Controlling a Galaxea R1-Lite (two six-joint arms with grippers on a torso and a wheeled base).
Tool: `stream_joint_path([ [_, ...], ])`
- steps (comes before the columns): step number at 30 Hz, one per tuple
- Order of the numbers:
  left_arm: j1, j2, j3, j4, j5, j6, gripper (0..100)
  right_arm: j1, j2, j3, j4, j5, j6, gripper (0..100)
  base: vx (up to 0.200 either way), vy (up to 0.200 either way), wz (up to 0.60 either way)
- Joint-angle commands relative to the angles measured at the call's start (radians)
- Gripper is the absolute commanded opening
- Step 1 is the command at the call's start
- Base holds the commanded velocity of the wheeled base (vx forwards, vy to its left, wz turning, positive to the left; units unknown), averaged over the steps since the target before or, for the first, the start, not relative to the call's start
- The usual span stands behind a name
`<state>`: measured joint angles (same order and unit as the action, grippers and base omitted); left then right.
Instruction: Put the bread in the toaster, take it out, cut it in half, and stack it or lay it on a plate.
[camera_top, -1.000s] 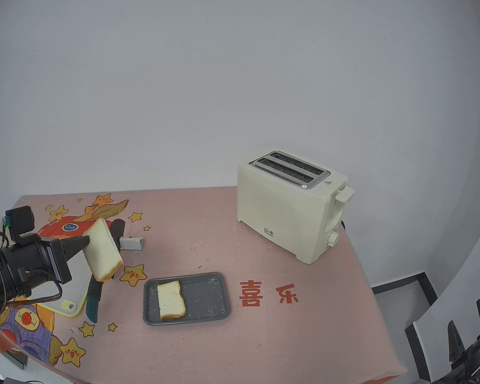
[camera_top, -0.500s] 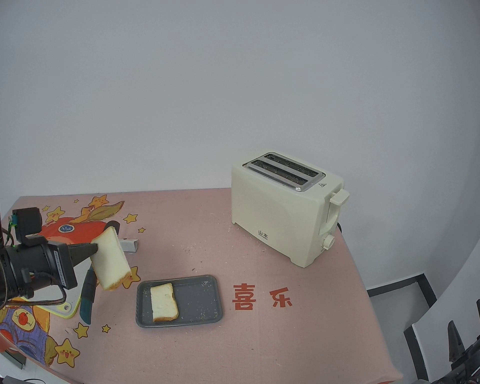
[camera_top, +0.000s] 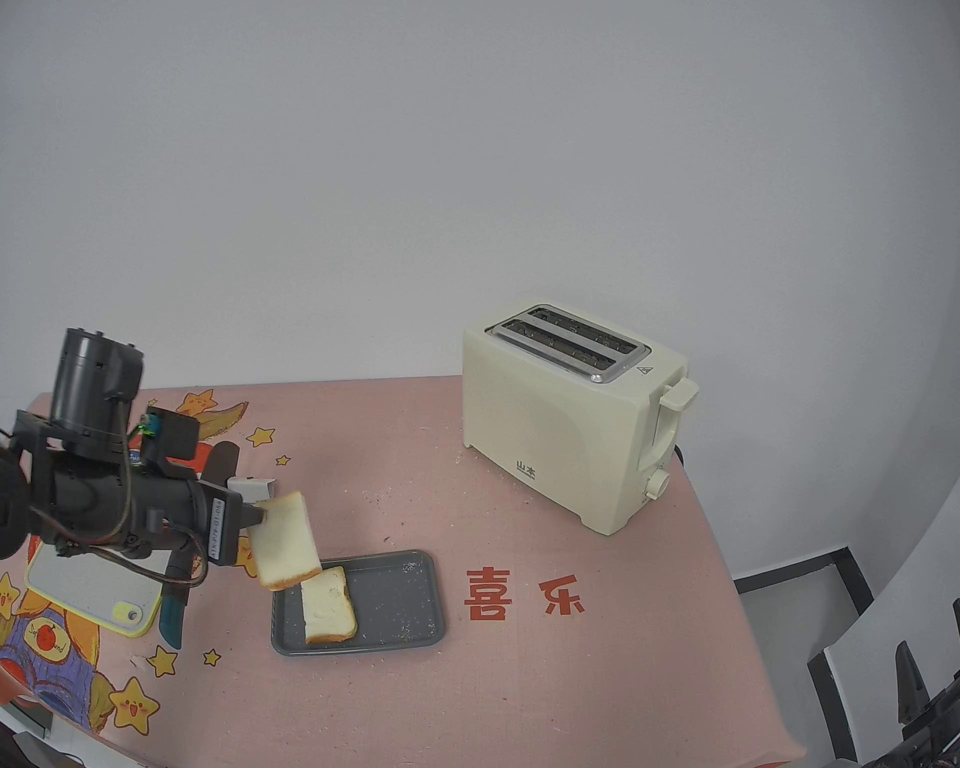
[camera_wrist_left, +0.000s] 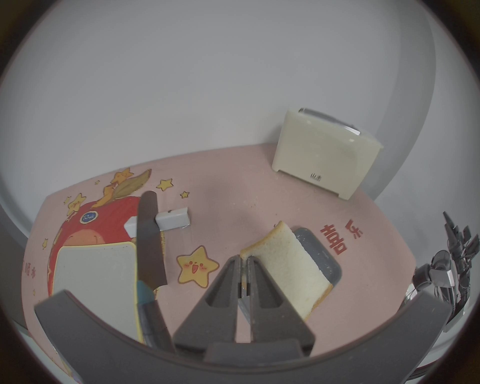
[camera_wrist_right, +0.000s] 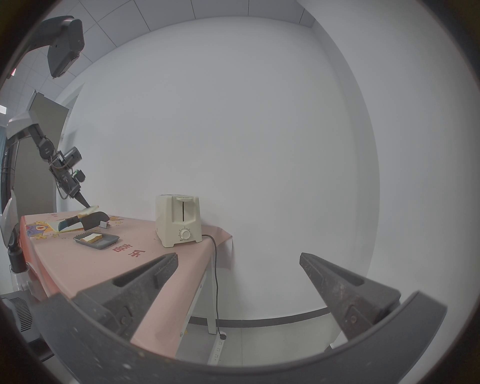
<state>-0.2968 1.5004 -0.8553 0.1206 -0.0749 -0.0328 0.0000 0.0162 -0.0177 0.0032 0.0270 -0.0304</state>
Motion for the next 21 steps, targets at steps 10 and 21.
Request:
stream_joint_path([
  [10,-0.005,0.195,-0.039,0.011,-0.006,0.007,0,0.0,-0.004,0.016,0.0,0.001,0.0,100,0.0,0.0,0.0],
  [21,-0.016,0.187,-0.018,0.011,-0.006,0.005,0,0.0,-0.004,0.016,0.0,0.001,0.0,100,0.0,0.0,0.0],
])
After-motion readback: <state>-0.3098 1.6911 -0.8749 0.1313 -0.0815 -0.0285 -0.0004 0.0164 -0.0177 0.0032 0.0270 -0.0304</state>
